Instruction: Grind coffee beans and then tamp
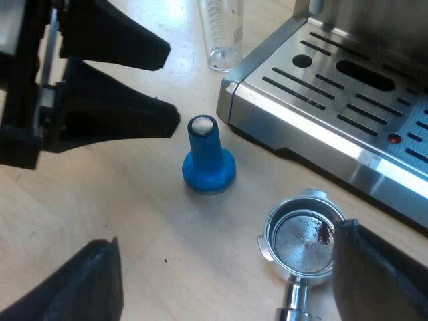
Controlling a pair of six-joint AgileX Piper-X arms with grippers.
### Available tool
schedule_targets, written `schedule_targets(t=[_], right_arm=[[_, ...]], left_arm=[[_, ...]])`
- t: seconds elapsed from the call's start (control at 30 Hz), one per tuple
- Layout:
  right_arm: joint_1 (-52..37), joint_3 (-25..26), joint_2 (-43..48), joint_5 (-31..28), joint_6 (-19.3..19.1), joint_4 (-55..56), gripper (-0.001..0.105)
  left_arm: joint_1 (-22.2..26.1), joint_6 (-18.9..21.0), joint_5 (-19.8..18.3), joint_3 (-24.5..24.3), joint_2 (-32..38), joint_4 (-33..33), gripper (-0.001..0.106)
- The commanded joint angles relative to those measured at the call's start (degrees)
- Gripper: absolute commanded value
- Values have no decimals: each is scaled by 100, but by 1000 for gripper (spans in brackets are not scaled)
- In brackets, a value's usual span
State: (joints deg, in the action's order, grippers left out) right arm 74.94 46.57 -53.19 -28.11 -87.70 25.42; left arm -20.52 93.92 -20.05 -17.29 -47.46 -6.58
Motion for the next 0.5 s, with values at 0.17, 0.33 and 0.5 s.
schedule_targets(t=[0.17, 0.33, 0.5], right_arm=[[-6, 48, 34, -35, -91, -59, 66], [-6, 48, 34, -35, -91, -59, 66], [-6, 48, 34, -35, -91, -59, 66]], left_arm=[[-17, 0, 62, 1, -565, 433, 66], [-17, 0, 62, 1, -1019, 807, 66], [-17, 0, 62, 1, -1625, 1319, 66]])
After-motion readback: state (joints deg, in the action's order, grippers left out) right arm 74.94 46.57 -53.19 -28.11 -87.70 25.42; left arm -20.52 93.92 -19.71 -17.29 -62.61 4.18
